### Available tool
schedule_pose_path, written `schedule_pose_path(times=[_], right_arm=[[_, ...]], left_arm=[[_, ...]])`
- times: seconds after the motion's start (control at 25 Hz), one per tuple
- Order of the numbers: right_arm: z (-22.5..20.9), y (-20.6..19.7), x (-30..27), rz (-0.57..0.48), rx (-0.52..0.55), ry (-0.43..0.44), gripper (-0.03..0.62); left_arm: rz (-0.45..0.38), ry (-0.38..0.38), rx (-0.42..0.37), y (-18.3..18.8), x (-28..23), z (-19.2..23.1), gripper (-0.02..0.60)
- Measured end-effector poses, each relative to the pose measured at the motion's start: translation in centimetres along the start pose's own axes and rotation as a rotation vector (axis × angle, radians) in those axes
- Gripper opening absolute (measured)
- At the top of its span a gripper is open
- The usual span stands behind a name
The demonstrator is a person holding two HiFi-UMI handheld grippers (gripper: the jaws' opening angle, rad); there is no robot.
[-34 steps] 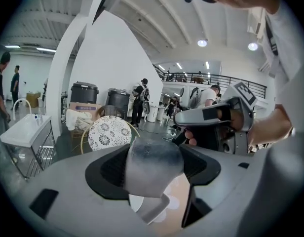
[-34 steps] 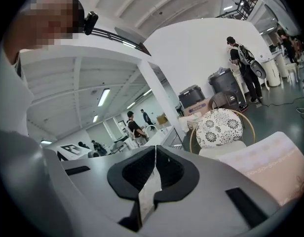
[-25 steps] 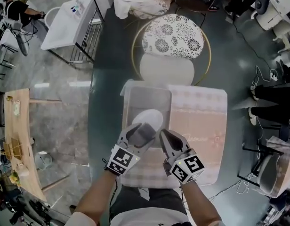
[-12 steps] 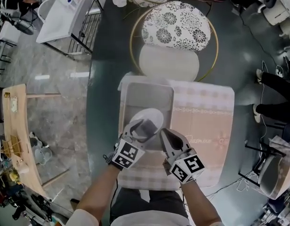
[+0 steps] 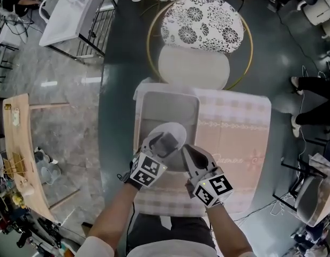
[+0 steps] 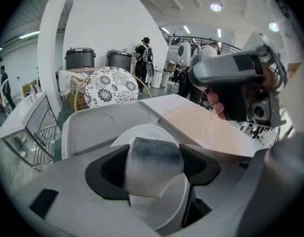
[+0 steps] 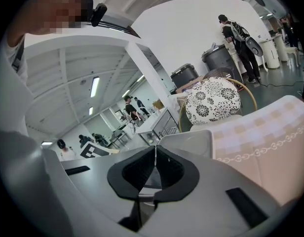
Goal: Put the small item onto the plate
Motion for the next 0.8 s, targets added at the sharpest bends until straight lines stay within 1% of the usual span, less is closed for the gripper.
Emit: schedule_pose_path(times=[0.12,0.32,0.48,0.6,0.8], right_arm=[[-0.2,0.1,0.2,-0.002,-0.003,0.003,0.017],[-0.2,0.1,0.4,-0.002,-0.003,0.009,0.017],[-0.1,0.4,0.8,-0.006,0.005,0.012,0.017],[0.2,0.7,1.1,-0.008,0.011,0.014,0.017],[0.7,1.4,1.4,-0.018,0.029,0.014,0.017]], left_arm=[[0.024,0.008,-0.011,-0.3,-0.4,0.0,0.311],[0.082,0.03,-0.078,-0.7,-1.1,-0.1,0.311],[0.104,0.031,-0.093,-0.8,-1.4,-0.2,0.311],[0.111,0.031,-0.11,-0.9,-1.2,-0.4,0.313],[0.093,0.042,-0.121,-0.3,-0.7,0.0,0.311]])
Point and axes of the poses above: the fingertips, and each gripper's own axes: x backward along the fingers, z to its left, y out of its top, the point moved 3 cm from there along x, backward along the fingers, and after that the axes turned 11 degrees about y, right-handed, at the moved point
